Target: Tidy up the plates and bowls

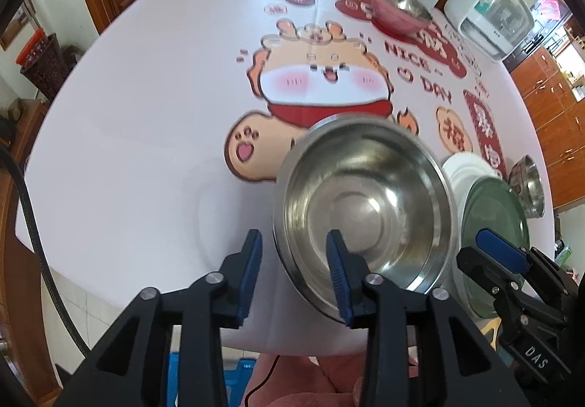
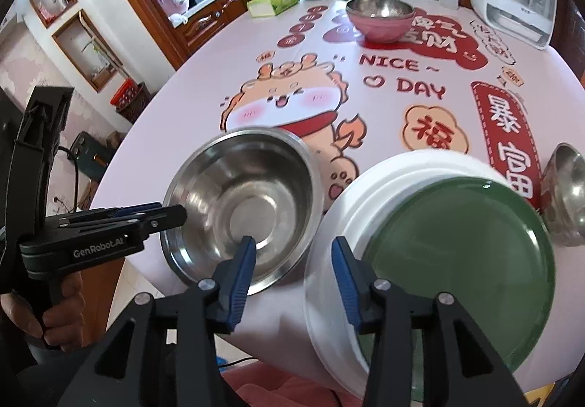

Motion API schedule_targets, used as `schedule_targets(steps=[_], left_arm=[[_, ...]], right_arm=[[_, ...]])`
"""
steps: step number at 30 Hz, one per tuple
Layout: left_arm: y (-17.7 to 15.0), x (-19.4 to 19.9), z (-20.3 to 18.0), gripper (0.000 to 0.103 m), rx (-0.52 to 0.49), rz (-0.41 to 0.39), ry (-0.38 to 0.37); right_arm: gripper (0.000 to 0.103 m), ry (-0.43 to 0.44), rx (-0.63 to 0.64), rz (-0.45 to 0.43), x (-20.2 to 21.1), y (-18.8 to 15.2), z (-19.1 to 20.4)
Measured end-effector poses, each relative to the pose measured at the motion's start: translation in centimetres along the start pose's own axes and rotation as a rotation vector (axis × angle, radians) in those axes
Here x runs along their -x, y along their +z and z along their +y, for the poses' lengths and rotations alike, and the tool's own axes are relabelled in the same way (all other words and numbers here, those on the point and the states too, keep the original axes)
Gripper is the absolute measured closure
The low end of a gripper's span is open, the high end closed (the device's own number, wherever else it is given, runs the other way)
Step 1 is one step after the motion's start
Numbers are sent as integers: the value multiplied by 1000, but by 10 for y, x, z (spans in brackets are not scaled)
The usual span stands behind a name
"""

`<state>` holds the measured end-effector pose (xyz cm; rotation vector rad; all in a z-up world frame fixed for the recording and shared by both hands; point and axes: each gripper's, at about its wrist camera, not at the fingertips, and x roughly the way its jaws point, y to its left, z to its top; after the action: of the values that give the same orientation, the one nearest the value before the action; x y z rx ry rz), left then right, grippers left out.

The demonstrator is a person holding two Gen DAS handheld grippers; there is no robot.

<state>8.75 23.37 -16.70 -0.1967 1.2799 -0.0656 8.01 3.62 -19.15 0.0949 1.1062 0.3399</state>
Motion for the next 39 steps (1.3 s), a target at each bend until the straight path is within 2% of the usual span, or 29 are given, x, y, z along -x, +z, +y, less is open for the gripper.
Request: schedule_targets(steps=[2, 7, 10, 15, 29, 39], left_arm=[[3, 8, 1, 56, 3, -27, -5], [17, 28, 0, 55, 8, -71, -12], [29, 42, -2, 50, 20, -108, -21], [56, 60, -16, 47, -2, -155, -21], [150, 75, -62, 44, -86, -197, 33], [222, 62, -102, 40, -120, -183, 53]], right_arm=[[56, -3, -6, -14, 4, 3, -3], [49, 0, -37, -25, 13, 15, -15], [48, -12, -58, -24, 16, 25, -23], [48, -19, -93, -41, 22, 48, -40], [42, -83, -130, -130, 46, 139, -88], [42, -109, -134, -169, 42, 206, -121]])
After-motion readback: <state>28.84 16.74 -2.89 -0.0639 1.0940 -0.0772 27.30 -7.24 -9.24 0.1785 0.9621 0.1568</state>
